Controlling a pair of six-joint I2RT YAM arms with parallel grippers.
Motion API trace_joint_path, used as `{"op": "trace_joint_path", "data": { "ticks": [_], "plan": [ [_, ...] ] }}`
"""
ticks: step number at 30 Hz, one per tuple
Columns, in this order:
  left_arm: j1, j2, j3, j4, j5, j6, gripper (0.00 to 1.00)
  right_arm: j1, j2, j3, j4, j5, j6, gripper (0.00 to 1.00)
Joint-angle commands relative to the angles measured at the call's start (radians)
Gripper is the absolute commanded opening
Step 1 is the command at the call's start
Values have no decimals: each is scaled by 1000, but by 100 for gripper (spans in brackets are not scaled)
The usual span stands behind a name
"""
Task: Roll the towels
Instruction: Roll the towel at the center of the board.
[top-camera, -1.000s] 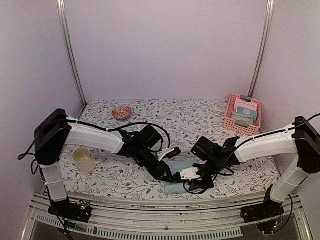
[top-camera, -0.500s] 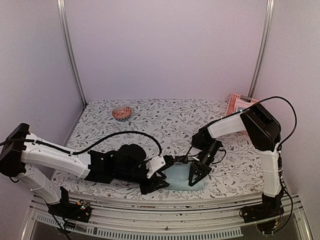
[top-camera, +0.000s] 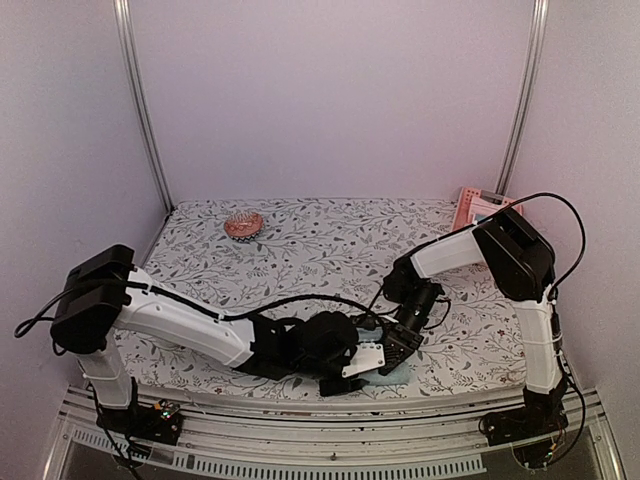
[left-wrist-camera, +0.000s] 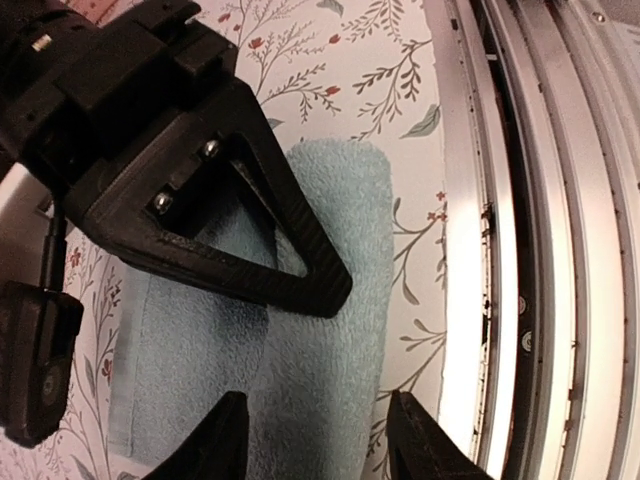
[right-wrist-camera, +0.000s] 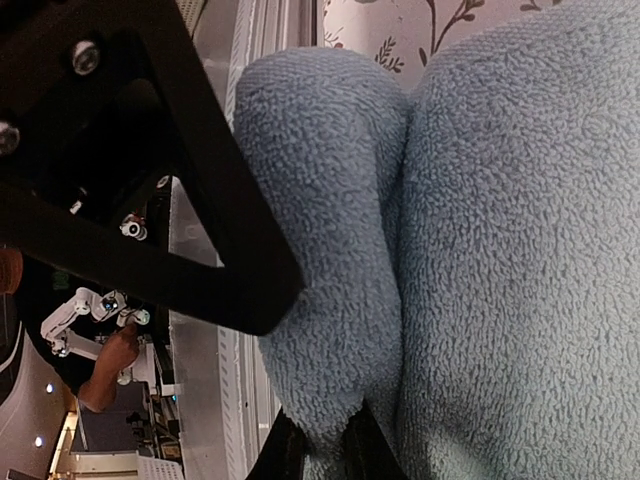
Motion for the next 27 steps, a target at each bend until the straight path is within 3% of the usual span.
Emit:
{"op": "trace_joint_path", "data": {
  "ticks": [1,5,11,14,21,27],
  "plan": [
    [-10,70,55,-62,-63,89,45,5,23,0,26,47,8,10],
    [-10,105,67,-76,-88,93,40,6,-13,5,26,43,6,12],
    [-8,118,110,-158,-75,41,14,-2,-94,47,-45,31,-41,38],
    [-7,108,134,-236,-26,-8,9,-30,-157,105,-98,49,-47,43],
    [70,150,240,-366,278,-150,8,-193,-456,162,19,62,92,44],
    [223,269,324,-423,587,-303,11,-207,-803,-106,330,181,235,45]
  ]
}}
